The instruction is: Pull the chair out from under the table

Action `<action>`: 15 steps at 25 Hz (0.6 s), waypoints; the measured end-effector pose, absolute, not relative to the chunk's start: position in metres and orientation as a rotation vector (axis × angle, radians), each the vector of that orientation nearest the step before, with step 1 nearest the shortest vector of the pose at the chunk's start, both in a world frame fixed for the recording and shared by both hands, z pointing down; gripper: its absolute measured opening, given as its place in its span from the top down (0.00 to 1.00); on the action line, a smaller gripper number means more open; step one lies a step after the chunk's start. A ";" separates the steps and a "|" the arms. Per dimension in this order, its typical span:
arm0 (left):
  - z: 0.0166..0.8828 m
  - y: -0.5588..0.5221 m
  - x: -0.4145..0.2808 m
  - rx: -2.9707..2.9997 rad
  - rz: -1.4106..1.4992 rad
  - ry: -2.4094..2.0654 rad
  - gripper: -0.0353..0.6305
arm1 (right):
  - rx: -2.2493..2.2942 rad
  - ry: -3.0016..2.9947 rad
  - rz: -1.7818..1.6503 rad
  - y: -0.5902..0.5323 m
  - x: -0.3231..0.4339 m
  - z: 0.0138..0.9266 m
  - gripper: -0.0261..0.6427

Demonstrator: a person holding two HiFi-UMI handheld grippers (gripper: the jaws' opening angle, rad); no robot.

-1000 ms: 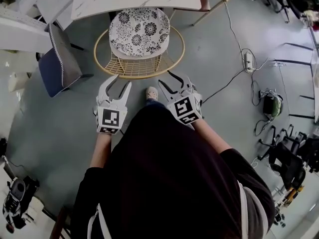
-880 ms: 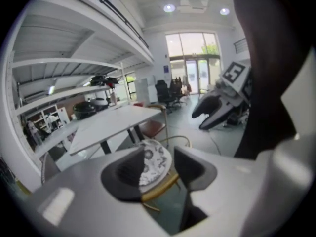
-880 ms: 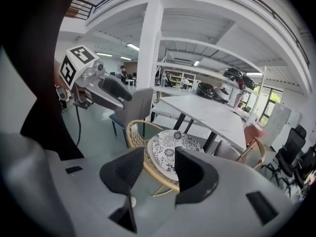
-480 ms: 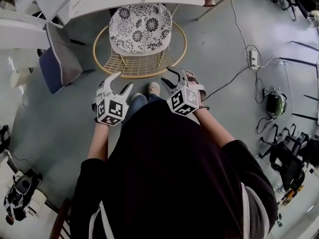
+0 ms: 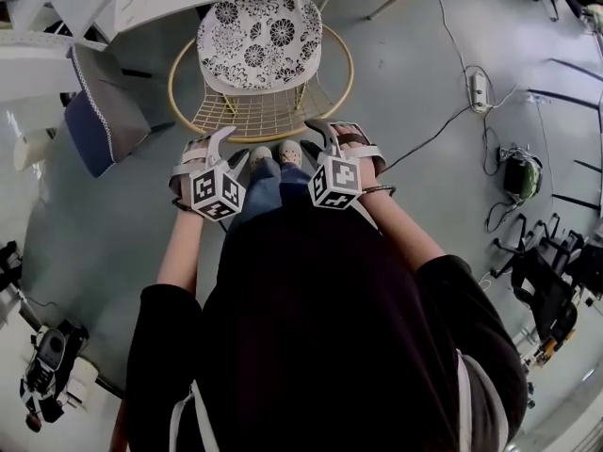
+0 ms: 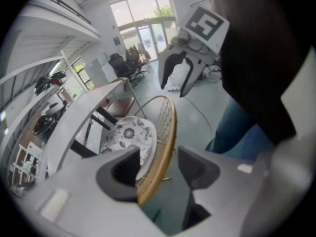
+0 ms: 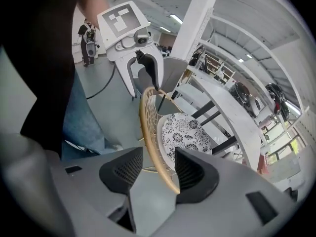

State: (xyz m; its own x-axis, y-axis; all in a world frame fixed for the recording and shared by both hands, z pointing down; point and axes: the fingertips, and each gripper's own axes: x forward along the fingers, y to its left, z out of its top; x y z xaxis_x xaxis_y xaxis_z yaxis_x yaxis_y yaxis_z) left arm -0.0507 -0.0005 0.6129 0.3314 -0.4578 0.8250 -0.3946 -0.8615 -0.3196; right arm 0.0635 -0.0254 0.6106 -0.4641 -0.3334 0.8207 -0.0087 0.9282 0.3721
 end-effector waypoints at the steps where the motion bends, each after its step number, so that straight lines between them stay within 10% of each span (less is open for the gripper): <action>1: 0.619 -0.001 -0.051 -2.508 -1.606 0.772 0.58 | 0.235 -2.008 -0.401 -0.027 0.062 0.616 0.70; 15: 0.705 -0.008 -0.069 -2.229 -1.954 0.414 0.58 | 0.041 -1.608 -0.674 -0.051 0.061 0.701 0.69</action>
